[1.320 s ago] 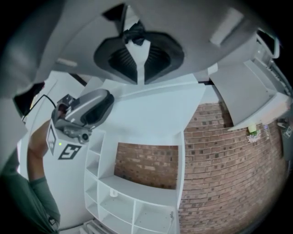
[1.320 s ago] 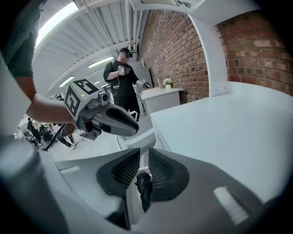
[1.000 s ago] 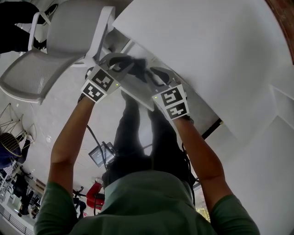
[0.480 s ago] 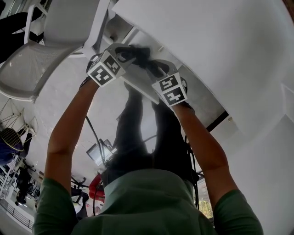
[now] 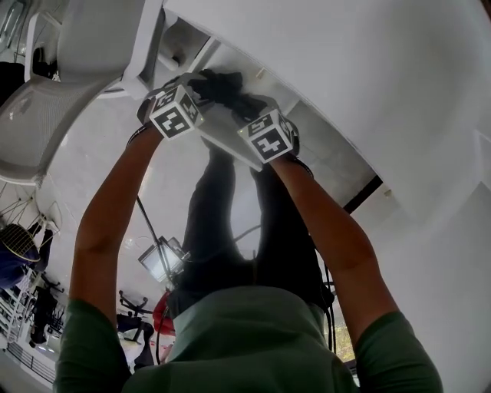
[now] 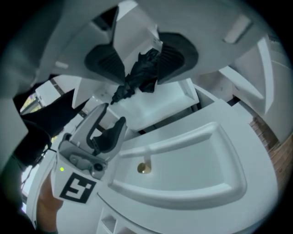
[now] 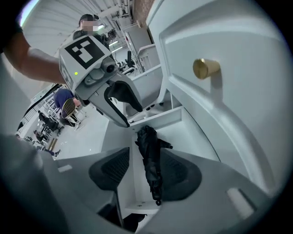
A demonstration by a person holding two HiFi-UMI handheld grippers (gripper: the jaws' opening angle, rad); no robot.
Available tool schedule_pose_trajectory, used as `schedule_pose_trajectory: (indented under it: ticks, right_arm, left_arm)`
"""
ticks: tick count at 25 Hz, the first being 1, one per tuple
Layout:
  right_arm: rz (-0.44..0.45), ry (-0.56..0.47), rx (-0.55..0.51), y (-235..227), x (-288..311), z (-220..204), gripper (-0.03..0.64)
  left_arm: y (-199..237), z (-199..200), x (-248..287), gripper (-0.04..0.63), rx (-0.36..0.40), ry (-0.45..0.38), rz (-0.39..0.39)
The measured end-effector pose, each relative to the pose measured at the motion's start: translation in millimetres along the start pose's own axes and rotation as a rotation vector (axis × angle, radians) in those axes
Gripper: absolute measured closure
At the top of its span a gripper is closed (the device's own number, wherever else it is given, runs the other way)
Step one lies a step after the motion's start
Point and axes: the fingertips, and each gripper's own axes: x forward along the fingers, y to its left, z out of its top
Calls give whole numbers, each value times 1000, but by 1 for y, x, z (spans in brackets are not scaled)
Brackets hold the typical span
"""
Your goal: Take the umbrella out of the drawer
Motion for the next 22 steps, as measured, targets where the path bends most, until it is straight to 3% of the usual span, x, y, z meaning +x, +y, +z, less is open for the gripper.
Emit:
schedule_pose_trajectory:
  ticks: [11, 22]
  right_arm:
    - [-16, 114, 51, -26, 45, -39, 334]
    - [21, 284, 0, -34, 98, -87, 285]
  left_arm:
    - [3, -29, 61, 300, 158, 158, -54]
    - [10, -56, 116, 209, 277, 280, -57]
